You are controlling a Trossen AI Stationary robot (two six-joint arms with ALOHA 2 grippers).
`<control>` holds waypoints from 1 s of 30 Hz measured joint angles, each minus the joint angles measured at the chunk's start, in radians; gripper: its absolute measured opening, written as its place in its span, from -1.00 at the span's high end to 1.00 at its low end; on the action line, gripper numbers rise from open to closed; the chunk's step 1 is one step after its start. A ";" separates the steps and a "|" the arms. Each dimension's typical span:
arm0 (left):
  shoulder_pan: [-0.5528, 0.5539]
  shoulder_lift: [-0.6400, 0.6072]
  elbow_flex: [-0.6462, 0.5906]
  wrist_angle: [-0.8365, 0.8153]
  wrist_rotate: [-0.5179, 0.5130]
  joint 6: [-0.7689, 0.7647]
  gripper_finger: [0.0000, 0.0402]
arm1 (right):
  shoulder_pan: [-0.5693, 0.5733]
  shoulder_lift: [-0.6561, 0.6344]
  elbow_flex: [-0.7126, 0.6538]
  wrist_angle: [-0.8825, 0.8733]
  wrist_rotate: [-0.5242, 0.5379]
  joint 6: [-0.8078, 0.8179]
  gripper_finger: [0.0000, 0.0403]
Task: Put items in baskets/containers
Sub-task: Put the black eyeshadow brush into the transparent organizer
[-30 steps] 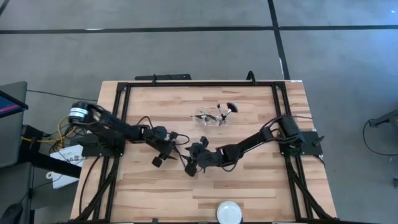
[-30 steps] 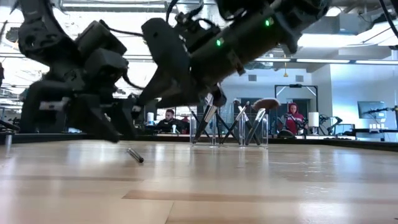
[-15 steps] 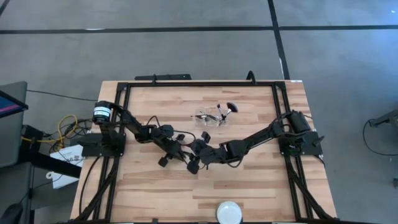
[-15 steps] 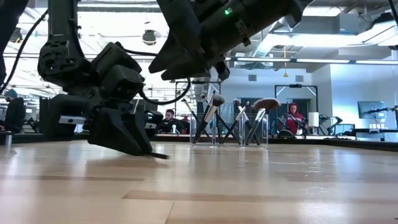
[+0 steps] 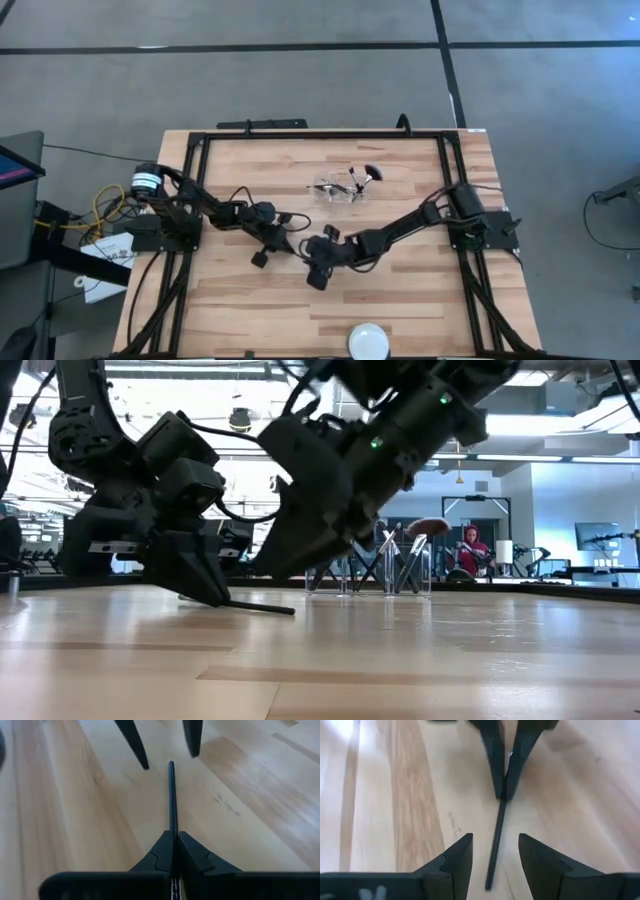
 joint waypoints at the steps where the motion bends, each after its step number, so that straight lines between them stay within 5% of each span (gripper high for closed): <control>1: -0.001 -0.006 0.000 -0.014 0.001 -0.001 0.94 | -0.006 0.005 0.014 -0.022 -0.023 -0.007 0.27; 7: -0.004 -0.011 0.002 -0.031 -0.021 -0.006 0.94 | -0.057 0.016 0.101 -0.133 -0.146 -0.042 0.31; 19: -0.004 -0.016 0.009 -0.033 -0.036 -0.002 0.94 | -0.100 0.095 0.117 -0.105 -0.195 -0.049 0.22; 30: -0.004 -0.017 0.021 -0.031 -0.058 0.004 0.93 | -0.110 0.126 0.186 -0.182 -0.210 -0.126 0.41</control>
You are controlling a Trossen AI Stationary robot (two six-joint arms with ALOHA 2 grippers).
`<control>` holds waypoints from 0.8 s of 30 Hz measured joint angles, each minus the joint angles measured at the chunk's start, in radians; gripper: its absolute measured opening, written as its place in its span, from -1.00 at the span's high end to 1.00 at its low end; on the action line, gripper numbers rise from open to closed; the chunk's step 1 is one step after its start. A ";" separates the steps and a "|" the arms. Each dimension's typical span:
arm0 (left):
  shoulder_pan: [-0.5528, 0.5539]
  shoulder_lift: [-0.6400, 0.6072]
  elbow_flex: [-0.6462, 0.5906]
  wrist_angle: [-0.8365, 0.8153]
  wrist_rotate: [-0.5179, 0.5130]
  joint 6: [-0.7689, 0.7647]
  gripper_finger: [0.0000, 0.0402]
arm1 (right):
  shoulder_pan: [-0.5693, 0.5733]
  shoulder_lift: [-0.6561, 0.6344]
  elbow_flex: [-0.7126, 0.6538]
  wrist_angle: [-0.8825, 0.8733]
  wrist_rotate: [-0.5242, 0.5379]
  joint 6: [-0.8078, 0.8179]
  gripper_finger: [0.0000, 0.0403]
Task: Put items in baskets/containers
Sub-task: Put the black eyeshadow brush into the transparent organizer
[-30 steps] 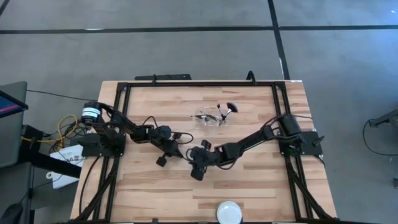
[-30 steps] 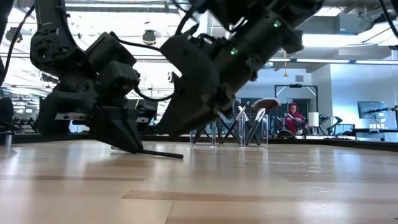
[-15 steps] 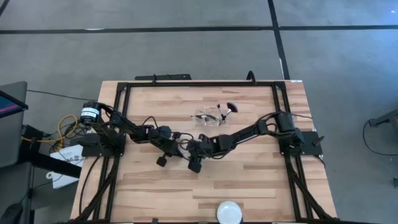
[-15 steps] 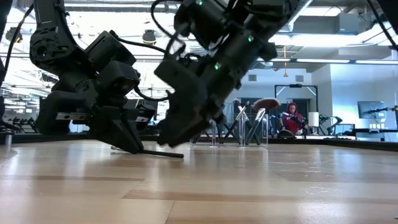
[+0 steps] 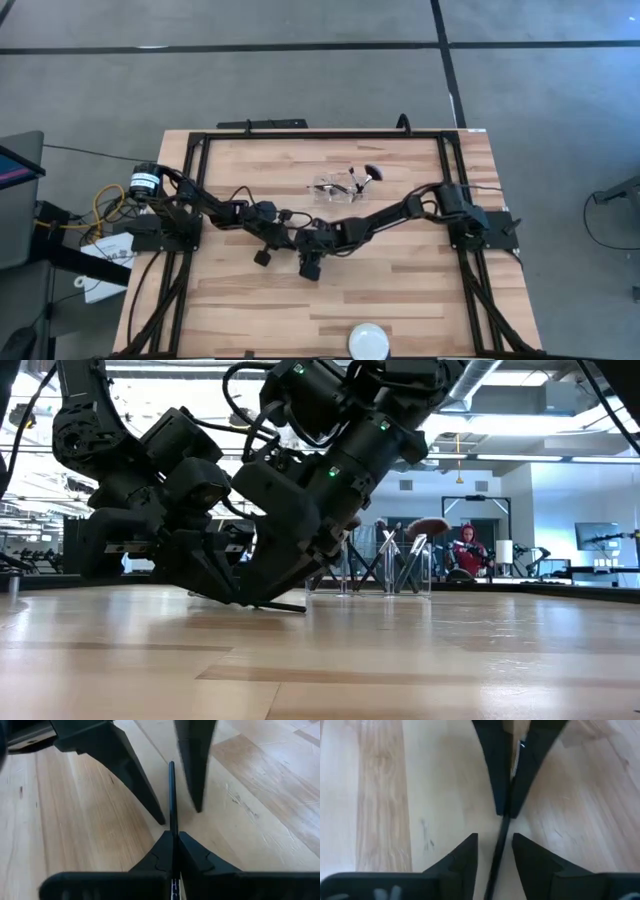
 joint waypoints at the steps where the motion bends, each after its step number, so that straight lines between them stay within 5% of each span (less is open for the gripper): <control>1: 0.000 0.000 0.000 0.001 0.000 0.000 0.94 | -0.003 -0.001 0.000 -0.014 0.000 0.003 0.45; 12: 0.000 0.000 0.000 0.004 -0.007 -0.004 0.93 | -0.017 0.001 0.000 -0.024 0.002 0.007 0.94; 17: -0.005 -0.034 -0.001 0.014 -0.001 -0.007 0.81 | -0.025 0.003 -0.001 -0.022 -0.005 0.004 0.93; 24: -0.030 -0.244 -0.004 0.022 -0.035 -0.084 0.70 | -0.022 -0.014 -0.004 -0.042 0.003 0.004 0.97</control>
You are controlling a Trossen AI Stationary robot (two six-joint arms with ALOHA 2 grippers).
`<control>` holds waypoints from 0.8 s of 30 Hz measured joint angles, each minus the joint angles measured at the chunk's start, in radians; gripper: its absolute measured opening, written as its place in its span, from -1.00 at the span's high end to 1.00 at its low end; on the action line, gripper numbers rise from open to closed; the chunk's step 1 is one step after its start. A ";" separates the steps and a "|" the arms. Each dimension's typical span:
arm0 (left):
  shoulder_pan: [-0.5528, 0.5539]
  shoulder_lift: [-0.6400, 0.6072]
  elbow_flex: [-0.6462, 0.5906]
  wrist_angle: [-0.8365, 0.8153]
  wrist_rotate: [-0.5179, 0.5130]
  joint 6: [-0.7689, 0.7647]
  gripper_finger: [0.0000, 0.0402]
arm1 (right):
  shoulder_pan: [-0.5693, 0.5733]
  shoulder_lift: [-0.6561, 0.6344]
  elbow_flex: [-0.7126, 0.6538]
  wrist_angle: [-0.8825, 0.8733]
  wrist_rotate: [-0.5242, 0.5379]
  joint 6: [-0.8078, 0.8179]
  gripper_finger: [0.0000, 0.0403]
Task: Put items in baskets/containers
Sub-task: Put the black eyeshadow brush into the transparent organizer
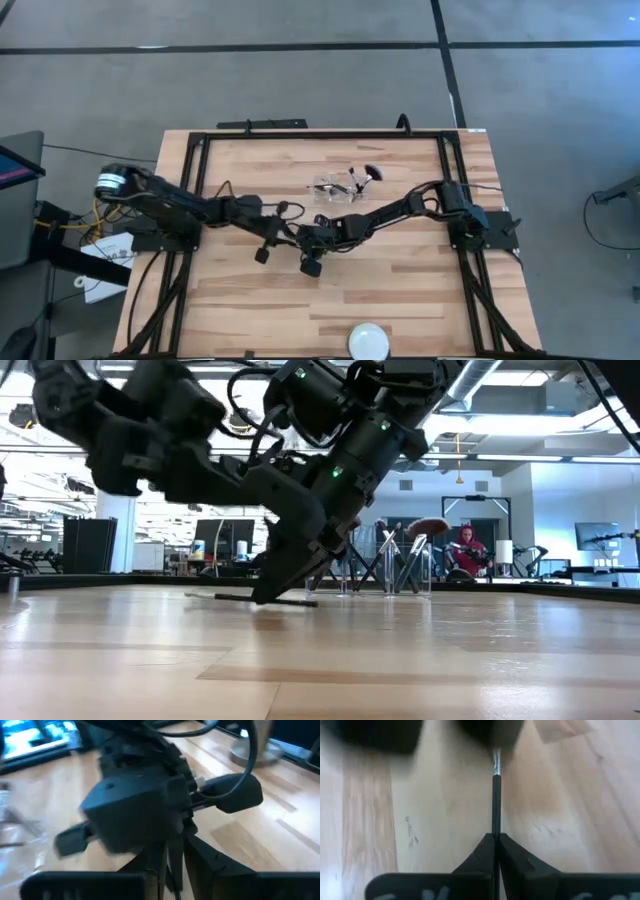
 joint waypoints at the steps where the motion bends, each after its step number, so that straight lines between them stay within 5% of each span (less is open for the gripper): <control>1: -0.004 -0.036 -0.011 -0.005 -0.027 -0.008 0.69 | 0.000 -0.008 -0.001 -0.008 0.005 0.000 0.97; 9: -0.004 -0.325 -0.104 -0.023 -0.145 -0.061 0.71 | 0.029 -0.235 -0.002 -0.230 0.235 0.000 0.99; 15: -0.004 -0.492 -0.173 -0.022 -0.153 -0.082 0.72 | 0.141 -0.483 -0.028 -0.331 0.646 -0.074 0.99; 19: -0.004 -0.543 -0.194 -0.020 -0.153 -0.085 0.72 | 0.202 -0.621 -0.219 -0.192 0.890 -0.089 1.00; 24: 0.006 -0.543 -0.197 0.008 -0.154 -0.084 0.72 | 0.152 -0.734 -0.590 0.337 0.839 -0.188 1.00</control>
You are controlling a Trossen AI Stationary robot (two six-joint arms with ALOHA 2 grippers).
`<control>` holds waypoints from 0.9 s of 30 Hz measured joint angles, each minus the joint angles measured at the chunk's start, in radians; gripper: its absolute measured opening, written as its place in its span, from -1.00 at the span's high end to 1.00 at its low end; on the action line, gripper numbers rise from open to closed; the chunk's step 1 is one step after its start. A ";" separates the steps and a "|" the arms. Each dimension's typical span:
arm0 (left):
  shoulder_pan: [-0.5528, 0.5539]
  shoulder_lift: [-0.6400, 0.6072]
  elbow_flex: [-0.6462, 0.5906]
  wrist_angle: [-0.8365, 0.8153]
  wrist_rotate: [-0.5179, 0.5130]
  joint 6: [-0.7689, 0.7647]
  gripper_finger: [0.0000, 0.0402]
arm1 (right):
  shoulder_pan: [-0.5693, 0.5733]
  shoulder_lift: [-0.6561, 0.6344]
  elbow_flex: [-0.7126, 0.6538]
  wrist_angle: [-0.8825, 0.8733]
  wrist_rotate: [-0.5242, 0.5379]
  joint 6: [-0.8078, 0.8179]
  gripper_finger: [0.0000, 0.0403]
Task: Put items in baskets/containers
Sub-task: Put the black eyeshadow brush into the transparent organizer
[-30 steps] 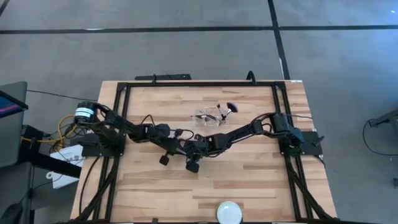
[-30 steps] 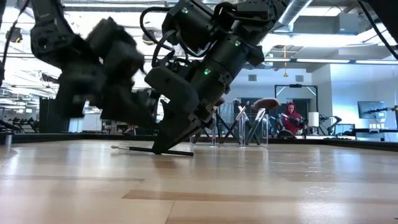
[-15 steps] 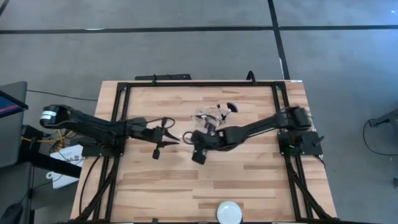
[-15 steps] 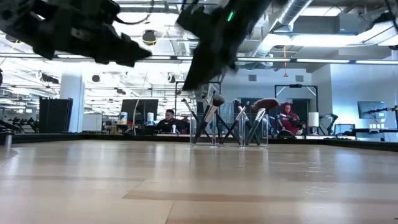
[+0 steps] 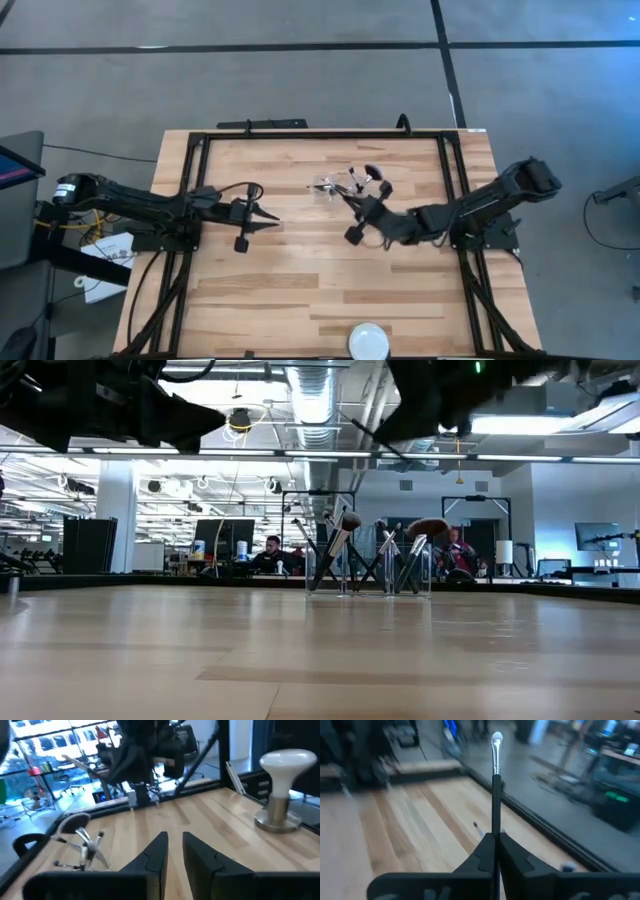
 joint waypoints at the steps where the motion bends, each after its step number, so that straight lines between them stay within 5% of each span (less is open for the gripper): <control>1: 0.005 0.002 -0.001 0.017 -0.003 -0.006 0.72 | -0.024 -0.013 -0.072 0.149 -0.044 -0.046 1.00; 6: 0.011 0.023 0.000 0.098 -0.007 -0.076 0.72 | -0.156 -0.037 -0.381 0.799 -0.259 -0.250 1.00; 10: 0.011 0.038 0.000 0.115 -0.014 -0.079 0.72 | -0.272 -0.007 -0.549 1.100 -0.459 -0.213 1.00; 17: 0.011 0.109 0.000 0.230 -0.029 -0.074 0.72 | -0.410 0.140 -0.611 1.235 -0.526 -0.151 1.00; 27: 0.022 0.178 0.000 0.257 -0.034 -0.072 0.72 | -0.447 0.360 -0.611 1.416 -0.526 -0.125 1.00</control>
